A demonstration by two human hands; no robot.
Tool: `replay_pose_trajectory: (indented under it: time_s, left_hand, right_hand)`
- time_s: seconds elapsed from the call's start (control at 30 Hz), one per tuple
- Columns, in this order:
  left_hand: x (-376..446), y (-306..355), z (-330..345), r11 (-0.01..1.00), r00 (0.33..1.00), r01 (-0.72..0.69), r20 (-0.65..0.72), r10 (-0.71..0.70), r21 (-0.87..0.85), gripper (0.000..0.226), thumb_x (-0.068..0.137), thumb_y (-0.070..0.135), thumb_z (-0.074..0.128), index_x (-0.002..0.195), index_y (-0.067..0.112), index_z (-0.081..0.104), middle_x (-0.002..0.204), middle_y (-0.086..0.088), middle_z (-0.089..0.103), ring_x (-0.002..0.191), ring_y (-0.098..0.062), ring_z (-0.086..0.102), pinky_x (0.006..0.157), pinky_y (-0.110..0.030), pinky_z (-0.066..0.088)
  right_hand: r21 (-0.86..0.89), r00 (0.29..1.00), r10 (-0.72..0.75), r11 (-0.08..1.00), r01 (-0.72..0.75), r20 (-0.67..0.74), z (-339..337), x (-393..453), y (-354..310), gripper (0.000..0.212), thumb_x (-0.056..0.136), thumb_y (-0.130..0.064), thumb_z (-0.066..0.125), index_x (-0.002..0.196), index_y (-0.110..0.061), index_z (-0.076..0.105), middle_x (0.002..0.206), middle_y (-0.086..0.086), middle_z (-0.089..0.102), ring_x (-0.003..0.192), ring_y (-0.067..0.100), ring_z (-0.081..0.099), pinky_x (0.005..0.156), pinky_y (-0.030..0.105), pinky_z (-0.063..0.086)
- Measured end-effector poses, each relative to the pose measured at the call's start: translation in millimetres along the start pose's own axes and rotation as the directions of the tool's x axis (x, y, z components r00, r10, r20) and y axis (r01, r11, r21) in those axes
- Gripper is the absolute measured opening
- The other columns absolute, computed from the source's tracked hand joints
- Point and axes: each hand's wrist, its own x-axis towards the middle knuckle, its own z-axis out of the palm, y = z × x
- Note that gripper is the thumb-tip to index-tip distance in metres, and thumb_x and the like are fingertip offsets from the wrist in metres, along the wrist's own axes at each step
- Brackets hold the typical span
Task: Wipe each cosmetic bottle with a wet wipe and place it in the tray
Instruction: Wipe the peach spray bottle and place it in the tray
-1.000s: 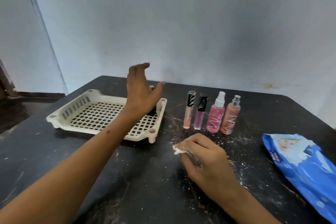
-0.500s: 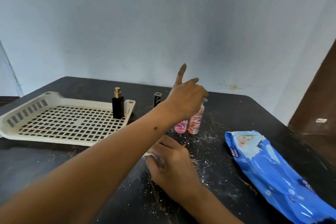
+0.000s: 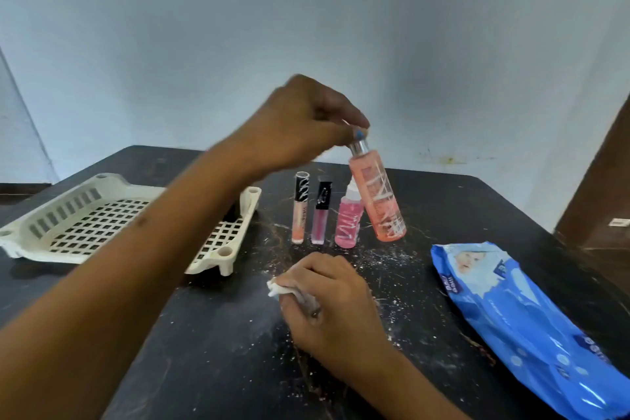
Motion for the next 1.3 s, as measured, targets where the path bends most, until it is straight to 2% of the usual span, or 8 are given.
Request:
replay_pose_trajectory:
  time_s: [0.13,0.2,0.33,0.53,0.67,0.8,1.03,1.3]
  left_hand:
    - [-29,-5,-35,0.926,0.981,0.190,0.036,-0.188,-0.328,0.013,0.082,0.007,0.063,0.090,0.012,0.072,0.083,-0.008,0.074,0.079,-0.018,0.071,0.079,-0.027,0.057]
    - [-40,-14,-41,0.864,0.962,0.270,0.087,-0.259,-0.425,0.014,0.082,0.006,0.061,0.091,0.009,0.072,0.081,-0.008,0.074,0.074,-0.022,0.072,0.072,-0.029,0.059]
    - [-57,-32,-34,0.746,0.931,0.342,0.102,-0.349,-0.571,0.017,0.084,0.008,0.059,0.097,0.002,0.069,0.070,-0.008,0.071,0.061,-0.018,0.070,0.055,-0.024,0.056]
    - [-72,-55,-2,0.531,0.894,0.360,0.120,-0.432,-0.767,0.026,0.094,0.018,0.049,0.101,-0.001,0.065,0.071,-0.005,0.065,0.063,-0.014,0.064,0.059,-0.028,0.056]
    - [-82,-60,19,0.254,0.882,0.409,0.308,-0.356,-0.877,0.033,0.097,0.027,0.040,0.110,0.004,0.060,0.080,-0.007,0.063,0.068,-0.017,0.063,0.067,-0.032,0.055]
    - [-87,-69,37,0.040,0.848,0.404,0.357,-0.392,-0.914,0.032,0.096,0.033,0.041,0.104,0.006,0.057,0.074,-0.007,0.058,0.059,-0.016,0.056,0.054,-0.029,0.051]
    - [-94,-90,48,-0.071,0.787,0.328,0.314,-0.531,-0.942,0.035,0.096,0.039,0.037,0.093,0.010,0.056,0.066,-0.006,0.053,0.053,-0.014,0.047,0.046,-0.023,0.044]
    - [-99,-94,66,0.084,0.747,0.450,0.323,-0.581,-0.889,0.051,0.097,0.046,0.028,0.083,0.008,0.059,0.065,-0.006,0.054,0.052,-0.014,0.048,0.045,-0.021,0.043]
  right_hand:
    - [-0.050,0.966,-0.239,0.971,0.236,-0.098,-2,-1,-11,0.010,0.073,-0.009,0.073,0.079,-0.016,0.074,0.078,-0.006,0.066,0.073,0.010,0.057,0.072,0.029,0.043]
    - [-0.061,0.950,-0.298,0.954,0.293,-0.098,-1,-3,-18,0.011,0.070,-0.008,0.076,0.077,-0.016,0.075,0.079,-0.005,0.068,0.072,0.012,0.060,0.073,0.030,0.045]
    - [-0.032,0.940,-0.334,0.942,0.333,-0.069,-2,-5,-24,0.013,0.066,-0.006,0.075,0.075,-0.014,0.077,0.079,-0.004,0.071,0.072,0.013,0.064,0.069,0.036,0.048]
    - [-0.017,0.946,-0.323,0.946,0.324,0.005,0,-5,-22,0.014,0.065,-0.003,0.076,0.076,-0.012,0.076,0.078,-0.002,0.070,0.071,0.016,0.064,0.073,0.030,0.049]
    - [-0.016,0.938,-0.341,0.939,0.343,0.054,1,-7,-23,0.013,0.066,-0.005,0.076,0.076,-0.013,0.076,0.078,-0.003,0.070,0.070,0.016,0.065,0.070,0.032,0.050]
    - [0.016,0.923,-0.356,0.934,0.357,0.144,1,-9,-23,0.010,0.067,-0.008,0.074,0.075,-0.013,0.075,0.077,-0.002,0.068,0.068,0.017,0.063,0.065,0.032,0.050]
    - [0.367,0.976,-0.117,0.929,0.041,0.186,-9,-10,-18,0.013,0.057,0.003,0.066,0.065,-0.007,0.067,0.071,-0.004,0.063,0.059,0.011,0.059,0.052,0.021,0.046]
    - [0.349,0.943,0.271,0.918,-0.191,-0.196,-8,-3,-5,0.009,0.074,-0.020,0.065,0.081,-0.018,0.071,0.079,-0.010,0.069,0.071,0.012,0.065,0.060,0.018,0.051]
